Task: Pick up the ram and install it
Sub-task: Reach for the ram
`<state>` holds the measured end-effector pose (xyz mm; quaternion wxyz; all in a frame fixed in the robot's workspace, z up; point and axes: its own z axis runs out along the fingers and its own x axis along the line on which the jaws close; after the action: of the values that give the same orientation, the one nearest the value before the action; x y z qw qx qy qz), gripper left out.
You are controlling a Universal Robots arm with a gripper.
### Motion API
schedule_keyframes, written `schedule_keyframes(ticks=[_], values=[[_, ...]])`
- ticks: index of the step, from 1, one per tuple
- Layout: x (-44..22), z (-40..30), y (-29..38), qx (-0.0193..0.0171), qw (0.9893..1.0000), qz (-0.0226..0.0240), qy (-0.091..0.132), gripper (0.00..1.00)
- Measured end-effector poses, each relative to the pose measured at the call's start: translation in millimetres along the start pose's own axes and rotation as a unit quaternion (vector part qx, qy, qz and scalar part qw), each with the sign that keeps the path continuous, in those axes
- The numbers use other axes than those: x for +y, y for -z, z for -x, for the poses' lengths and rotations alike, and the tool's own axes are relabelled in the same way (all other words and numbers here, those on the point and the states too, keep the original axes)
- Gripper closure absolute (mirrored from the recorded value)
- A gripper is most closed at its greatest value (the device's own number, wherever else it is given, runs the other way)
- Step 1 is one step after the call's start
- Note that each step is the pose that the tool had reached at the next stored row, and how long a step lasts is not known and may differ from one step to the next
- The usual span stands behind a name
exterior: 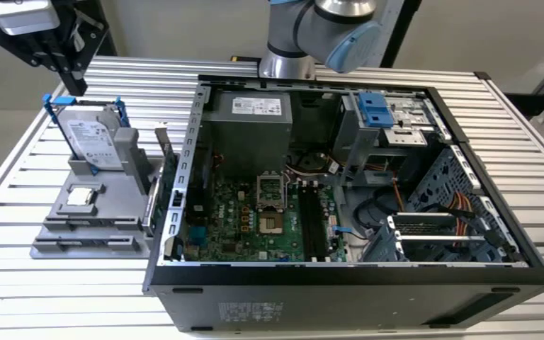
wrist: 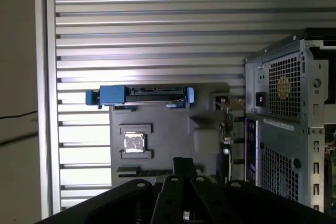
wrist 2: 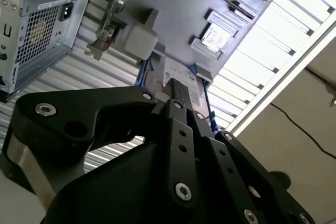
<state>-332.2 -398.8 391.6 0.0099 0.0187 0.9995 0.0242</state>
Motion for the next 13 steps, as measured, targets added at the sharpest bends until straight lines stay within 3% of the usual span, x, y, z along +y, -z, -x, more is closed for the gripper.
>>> schedule_keyframes(ticks=[13], values=[[-0.5, -12.3, -0.1, 0.0001, 1.0, 0.0, 0.001, 1.0]])
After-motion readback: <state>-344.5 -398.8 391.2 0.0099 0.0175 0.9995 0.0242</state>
